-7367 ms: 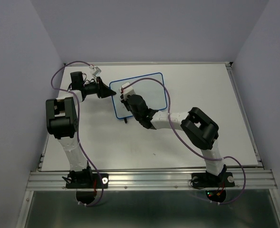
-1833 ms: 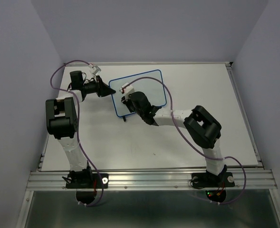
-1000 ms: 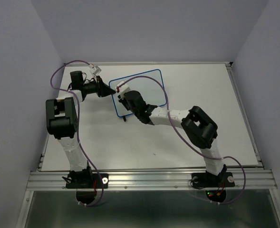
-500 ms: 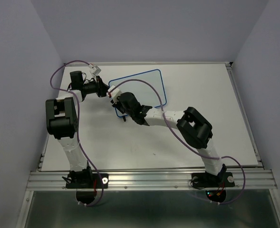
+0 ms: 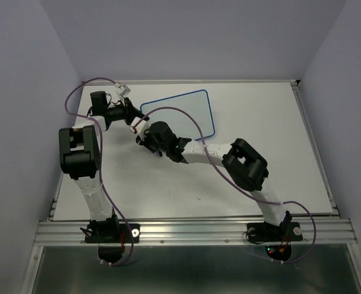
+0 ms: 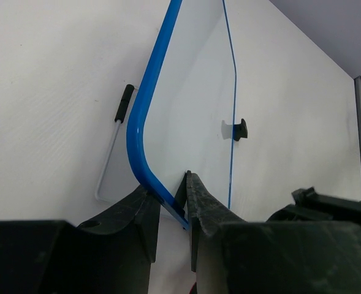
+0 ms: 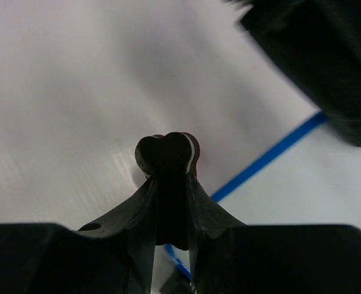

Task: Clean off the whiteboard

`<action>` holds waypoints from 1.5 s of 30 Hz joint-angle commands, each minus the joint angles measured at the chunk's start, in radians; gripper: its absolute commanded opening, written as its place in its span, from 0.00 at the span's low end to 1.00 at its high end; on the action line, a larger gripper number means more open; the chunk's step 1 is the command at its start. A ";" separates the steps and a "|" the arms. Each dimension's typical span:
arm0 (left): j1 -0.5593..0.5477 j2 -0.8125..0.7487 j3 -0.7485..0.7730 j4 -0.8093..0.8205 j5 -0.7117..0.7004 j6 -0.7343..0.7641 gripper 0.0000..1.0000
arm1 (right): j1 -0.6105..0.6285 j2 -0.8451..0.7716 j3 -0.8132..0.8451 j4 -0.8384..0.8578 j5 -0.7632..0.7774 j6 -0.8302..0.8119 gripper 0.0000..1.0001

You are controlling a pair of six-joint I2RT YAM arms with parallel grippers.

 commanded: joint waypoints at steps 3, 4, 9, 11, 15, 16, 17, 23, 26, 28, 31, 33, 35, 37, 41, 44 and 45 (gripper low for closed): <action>-0.015 -0.022 0.018 0.025 -0.062 0.106 0.00 | 0.026 0.091 0.017 -0.103 -0.148 0.005 0.01; -0.015 -0.022 0.018 0.025 -0.063 0.105 0.00 | 0.026 0.086 0.016 -0.102 -0.143 0.005 0.01; -0.014 -0.024 0.011 0.048 -0.066 0.088 0.00 | 0.026 -0.021 -0.058 -0.042 -0.111 0.008 0.01; -0.015 -0.024 0.011 0.054 -0.068 0.080 0.00 | 0.026 -0.073 -0.098 -0.007 -0.123 0.026 0.01; -0.012 -0.019 0.013 0.063 -0.066 0.071 0.00 | 0.026 -0.205 -0.208 0.096 -0.133 0.074 0.01; -0.014 -0.019 0.011 0.066 -0.066 0.065 0.00 | 0.026 -0.248 -0.242 0.119 -0.124 0.080 0.01; -0.014 -0.021 0.010 0.075 -0.065 0.059 0.00 | 0.026 -0.268 -0.260 0.131 -0.099 0.091 0.01; -0.012 -0.018 0.007 0.089 -0.066 0.042 0.00 | 0.026 -0.382 -0.365 0.185 0.005 0.114 0.01; -0.014 -0.018 0.007 0.092 -0.063 0.040 0.00 | 0.001 -0.413 -0.388 0.182 0.051 0.108 0.01; -0.014 -0.019 0.008 0.094 -0.065 0.039 0.00 | -0.010 -0.428 -0.402 0.177 0.059 0.115 0.06; -0.014 -0.022 0.002 0.100 -0.081 0.029 0.00 | -0.045 -0.459 -0.415 0.154 0.105 0.187 0.12; -0.014 -0.022 0.002 0.106 -0.091 0.017 0.08 | -0.065 -0.474 -0.428 0.148 0.168 0.232 0.26; -0.014 -0.025 0.002 0.108 -0.098 0.006 0.19 | -0.098 -0.508 -0.455 0.141 0.199 0.332 0.45; -0.012 -0.038 -0.004 0.108 -0.102 0.008 0.42 | -0.170 -0.551 -0.495 0.130 0.208 0.399 0.78; -0.014 -0.064 -0.022 0.109 -0.118 0.011 0.74 | -0.284 -0.624 -0.562 0.107 0.232 0.535 1.00; -0.014 -0.084 -0.027 0.105 -0.129 0.005 0.99 | -0.347 -0.690 -0.621 0.099 0.349 0.572 1.00; -0.014 -0.090 -0.030 0.105 -0.128 0.005 0.99 | -0.370 -0.705 -0.633 0.093 0.360 0.589 1.00</action>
